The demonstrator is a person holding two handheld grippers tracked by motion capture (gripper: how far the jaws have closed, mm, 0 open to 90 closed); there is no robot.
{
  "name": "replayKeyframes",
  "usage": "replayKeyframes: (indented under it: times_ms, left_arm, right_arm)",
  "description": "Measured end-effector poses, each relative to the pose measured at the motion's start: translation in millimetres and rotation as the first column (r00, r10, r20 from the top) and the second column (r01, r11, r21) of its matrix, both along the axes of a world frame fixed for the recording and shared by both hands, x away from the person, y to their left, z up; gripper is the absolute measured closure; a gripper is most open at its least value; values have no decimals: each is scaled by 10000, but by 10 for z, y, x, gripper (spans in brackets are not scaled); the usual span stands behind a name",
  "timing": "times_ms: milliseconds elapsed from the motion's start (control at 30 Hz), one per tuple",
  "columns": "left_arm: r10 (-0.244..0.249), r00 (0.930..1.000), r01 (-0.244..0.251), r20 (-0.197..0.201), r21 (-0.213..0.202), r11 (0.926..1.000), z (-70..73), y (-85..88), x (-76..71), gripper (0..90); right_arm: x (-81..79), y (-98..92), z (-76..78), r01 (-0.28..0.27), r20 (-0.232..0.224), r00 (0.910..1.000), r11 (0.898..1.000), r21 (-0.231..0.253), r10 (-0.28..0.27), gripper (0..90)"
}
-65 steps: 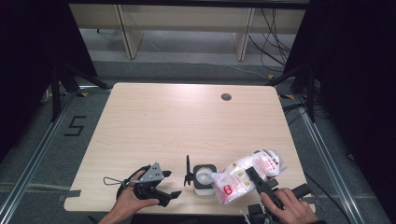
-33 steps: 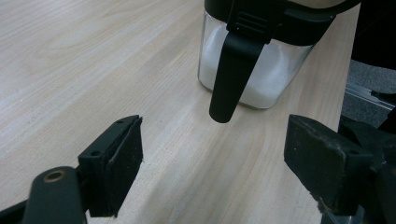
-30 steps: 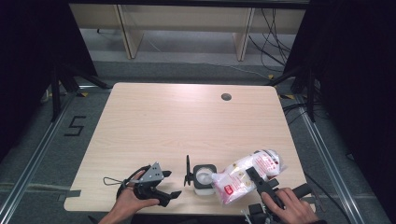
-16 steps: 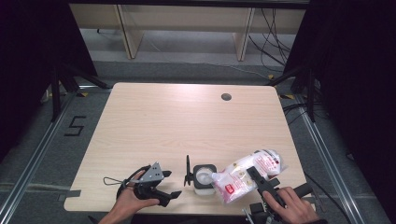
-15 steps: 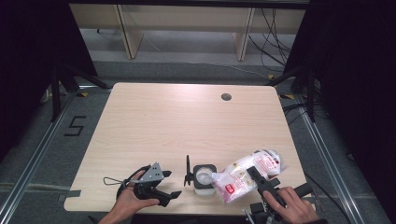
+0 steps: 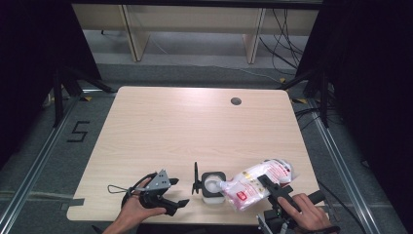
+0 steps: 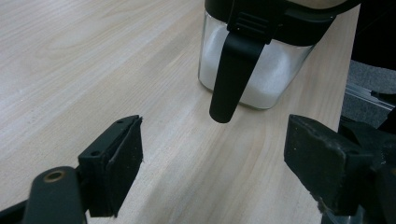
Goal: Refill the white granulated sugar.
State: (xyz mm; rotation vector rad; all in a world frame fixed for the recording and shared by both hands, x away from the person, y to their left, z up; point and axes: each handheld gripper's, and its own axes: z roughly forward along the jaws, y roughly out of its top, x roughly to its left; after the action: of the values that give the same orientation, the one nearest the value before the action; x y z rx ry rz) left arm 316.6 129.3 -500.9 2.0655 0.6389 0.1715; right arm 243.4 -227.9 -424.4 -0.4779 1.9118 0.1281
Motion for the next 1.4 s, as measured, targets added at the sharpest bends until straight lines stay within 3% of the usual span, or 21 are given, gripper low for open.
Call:
replayKeyframes:
  times_ms: [100,133,200,300,333,367,533,567,633,667,767,800,900,1000,1067,1100,1167,1200,1233,1300,1400]
  left_arm:
    - [-116,9999,116,-29,68,9999,8,10,6,192]
    - [-125,9999,125,-18,88,9999,9,12,7,192]
    - [-105,9999,105,-91,42,9999,11,8,6,192]
    - [-84,10000,85,-49,12,10000,5,3,3,192]
    - [-92,9999,92,-54,8,10000,5,3,3,192]
    - [-95,9999,95,-61,13,10000,6,4,3,192]
    - [-102,9999,103,-101,56,9999,9,8,6,192]
    - [-112,9999,112,-106,59,9999,10,8,5,192]
    - [-107,9999,108,-102,51,9999,11,8,5,192]
    - [-108,9999,109,-103,60,9999,11,8,5,192]
    - [-59,10000,59,27,131,9999,5,9,6,192]
    - [-58,10000,58,27,122,9999,4,8,6,192]
    - [-71,10000,71,-57,41,10000,9,5,4,192]
    - [-107,9999,108,-73,76,9999,13,12,9,192]
    - [-108,9999,108,-67,42,9999,11,14,8,192]
    - [-236,9996,234,146,126,9996,14,20,21,192]
    - [-68,10000,68,-41,18,10000,8,12,6,192]
    - [-233,9997,230,97,226,9995,15,25,21,192]
    - [-288,9994,282,195,275,9992,18,24,27,192]
    - [-110,9999,111,-102,80,9999,11,8,8,192]
    - [-67,10000,67,3,186,9998,8,11,10,192]
  right_arm:
    - [25,-9,-2,-298,-129,9995,9989,370,303,621]
    - [17,-25,-18,5,-390,9992,9984,567,17,622]
    - [41,-29,-5,-276,-328,9990,9981,549,294,623]
    - [63,-52,-38,-264,-629,9975,9948,986,327,625]
    - [56,-65,-65,8,-867,9962,9933,1155,93,626]
    - [79,-60,-57,-322,-743,9964,9940,1047,401,626]
    - [97,-86,-83,-233,-1137,9926,9872,1579,417,630]
    - [96,-90,-68,-288,-1003,9940,9882,1505,442,630]
    - [119,-107,-90,-265,-1284,9904,9828,1829,506,631]
    - [120,-113,-74,-321,-1123,9923,9830,1805,531,632]
    - [151,-128,-105,-207,-1468,9878,9786,2049,517,635]
    - [148,-135,-143,96,-1705,9849,9721,2343,313,636]
    - [183,-143,-151,-97,-1761,9830,9721,2345,523,640]
    - [178,-150,-189,241,-2265,9732,9614,2740,402,644]
    - [205,-147,-178,-30,-2070,9764,9631,2692,609,646]
    - [213,-153,-170,-38,-2169,9739,9601,2798,671,647]
    - [215,-168,-166,83,-2307,9706,9481,3180,689,648]
    - [232,-167,-147,-157,-2233,9706,9495,3135,897,648]
    - [226,-169,-149,-60,-2426,9657,9417,3365,929,649]
    - [237,-175,-159,92,-2604,9610,9300,3674,934,650]
    - [285,-179,-170,158,-2754,9559,9185,3951,1020,652]
